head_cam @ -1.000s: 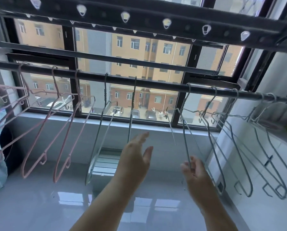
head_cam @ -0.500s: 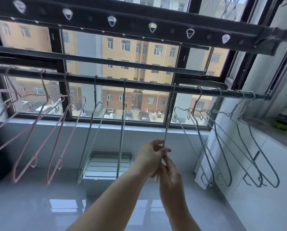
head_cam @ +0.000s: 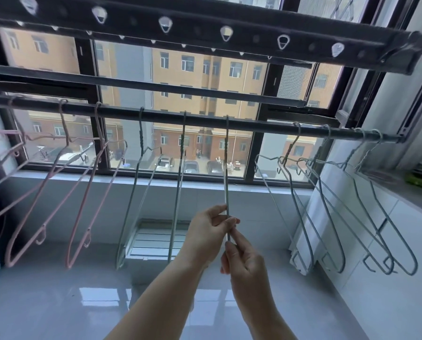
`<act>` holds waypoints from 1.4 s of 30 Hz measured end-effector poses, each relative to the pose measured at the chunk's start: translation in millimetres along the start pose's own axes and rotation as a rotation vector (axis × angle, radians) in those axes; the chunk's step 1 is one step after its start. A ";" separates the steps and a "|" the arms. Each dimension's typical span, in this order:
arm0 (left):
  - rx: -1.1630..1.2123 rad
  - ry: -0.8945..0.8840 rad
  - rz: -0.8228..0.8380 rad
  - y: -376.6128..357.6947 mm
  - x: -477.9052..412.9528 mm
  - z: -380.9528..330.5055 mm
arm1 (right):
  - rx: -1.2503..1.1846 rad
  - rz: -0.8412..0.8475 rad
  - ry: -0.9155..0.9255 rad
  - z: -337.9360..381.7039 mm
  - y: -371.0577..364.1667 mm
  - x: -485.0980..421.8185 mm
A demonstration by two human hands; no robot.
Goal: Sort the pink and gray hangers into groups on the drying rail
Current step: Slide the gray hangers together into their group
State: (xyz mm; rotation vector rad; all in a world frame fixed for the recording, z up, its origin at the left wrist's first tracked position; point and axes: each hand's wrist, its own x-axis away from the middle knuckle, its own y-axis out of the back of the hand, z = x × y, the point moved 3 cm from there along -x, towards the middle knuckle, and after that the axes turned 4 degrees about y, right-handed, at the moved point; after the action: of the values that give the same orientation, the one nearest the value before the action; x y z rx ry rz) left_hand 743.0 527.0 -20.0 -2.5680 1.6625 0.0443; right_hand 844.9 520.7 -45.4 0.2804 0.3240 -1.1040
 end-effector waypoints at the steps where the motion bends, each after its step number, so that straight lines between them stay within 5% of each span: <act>1: -0.002 -0.009 -0.012 2.5 1.2 -0.4 | -0.004 0.008 -0.003 0.1 -1.7 0.3; 24: -0.041 -0.001 -0.135 22.4 19.0 5.2 | -0.073 0.000 -0.109 -5.0 -13.5 12.4; 32: -0.114 -0.048 -0.206 14.9 27.1 5.7 | 0.701 -0.453 0.259 38.1 84.0 16.7; 36: -0.291 -0.102 -0.215 0.8 35.5 3.5 | 0.802 -0.448 -0.032 20.1 134.6 20.9; 42: -0.447 -0.324 -0.235 -20.8 46.6 -9.9 | 0.464 -0.365 -0.200 -9.8 138.7 34.7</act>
State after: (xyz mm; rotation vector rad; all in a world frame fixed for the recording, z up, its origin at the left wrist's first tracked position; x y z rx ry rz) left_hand 780.8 492.3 -12.3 -2.8393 1.3437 0.8566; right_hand 983.5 554.6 -59.6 0.5307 -0.0699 -1.5531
